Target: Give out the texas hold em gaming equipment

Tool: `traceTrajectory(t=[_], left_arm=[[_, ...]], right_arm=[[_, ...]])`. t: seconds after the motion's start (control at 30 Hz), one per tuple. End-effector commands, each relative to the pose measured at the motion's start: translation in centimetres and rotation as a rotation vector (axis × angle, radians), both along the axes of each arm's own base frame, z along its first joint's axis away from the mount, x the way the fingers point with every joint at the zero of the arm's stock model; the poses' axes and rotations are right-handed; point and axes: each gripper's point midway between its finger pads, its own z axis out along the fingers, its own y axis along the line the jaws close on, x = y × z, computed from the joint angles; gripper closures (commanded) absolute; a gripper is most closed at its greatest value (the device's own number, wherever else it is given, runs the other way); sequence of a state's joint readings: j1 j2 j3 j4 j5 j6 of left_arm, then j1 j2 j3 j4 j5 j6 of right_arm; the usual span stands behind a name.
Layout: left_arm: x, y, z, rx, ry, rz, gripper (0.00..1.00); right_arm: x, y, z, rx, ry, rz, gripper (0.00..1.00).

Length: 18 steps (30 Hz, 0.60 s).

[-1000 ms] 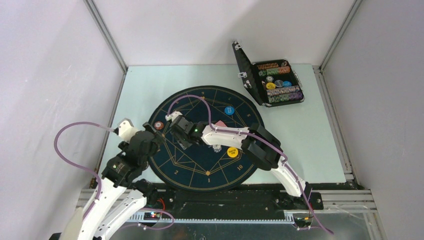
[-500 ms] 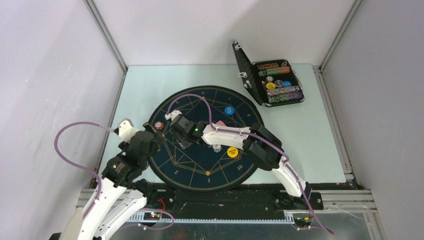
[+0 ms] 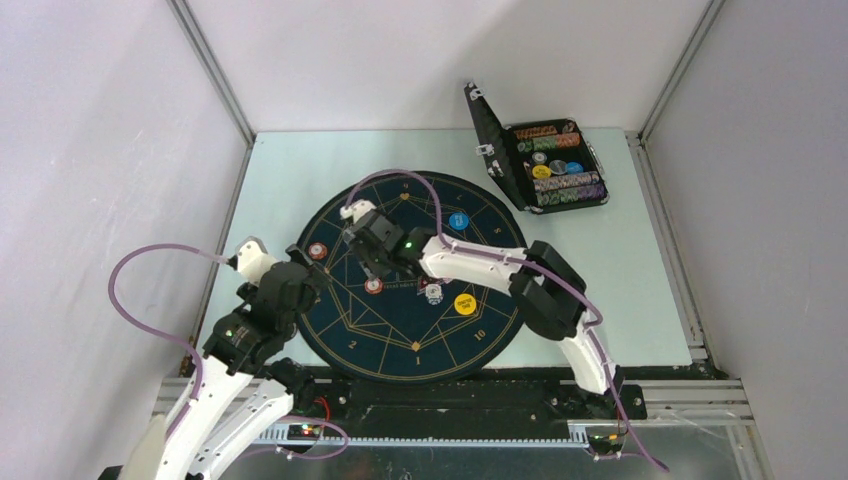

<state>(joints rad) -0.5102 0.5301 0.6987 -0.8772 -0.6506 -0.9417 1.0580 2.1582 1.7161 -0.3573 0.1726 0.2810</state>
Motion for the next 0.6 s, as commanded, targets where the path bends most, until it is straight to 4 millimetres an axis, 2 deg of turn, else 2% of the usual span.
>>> traceTrajectory(t=[0.0, 0.07, 0.1, 0.2, 0.27, 0.37, 0.5, 0.53, 0.57], left_arm=[[0.3, 0.2, 0.5, 0.005, -0.026, 0.011, 0.02], [0.3, 0.2, 0.3, 0.008, -0.02, 0.013, 0.02], [0.3, 0.2, 0.3, 0.009, -0.018, 0.014, 0.02], [0.3, 0.4, 0.3, 0.013, -0.018, 0.02, 0.02], [0.3, 0.4, 0.2, 0.015, -0.017, 0.025, 0.02], [0.2, 0.7, 0.1, 0.019, -0.017, 0.038, 0.02], [0.2, 1.0, 0.0, 0.026, -0.014, 0.056, 0.02], [0.2, 1.0, 0.1, 0.025, -0.016, 0.057, 0.02], [0.2, 1.0, 0.1, 0.024, -0.015, 0.056, 0.02]], right_arm=[[5.1, -4.3, 4.1, 0.059, -0.051, -0.149, 0.82], [7.9, -7.5, 3.8, 0.051, -0.035, -0.232, 0.82], [8.3, -8.4, 3.4, 0.046, -0.022, -0.244, 0.82], [11.5, -11.8, 3.1, 0.034, -0.026, -0.323, 0.83], [13.7, -13.0, 3.6, 0.043, -0.027, -0.36, 0.83], [15.8, -14.5, 3.1, 0.024, -0.021, -0.399, 0.83], [18.6, -16.1, 1.4, -0.008, -0.012, -0.446, 0.83], [19.3, -16.2, 1.9, -0.002, -0.021, -0.453, 0.83], [20.0, -16.7, 1.1, -0.014, -0.016, -0.464, 0.83]])
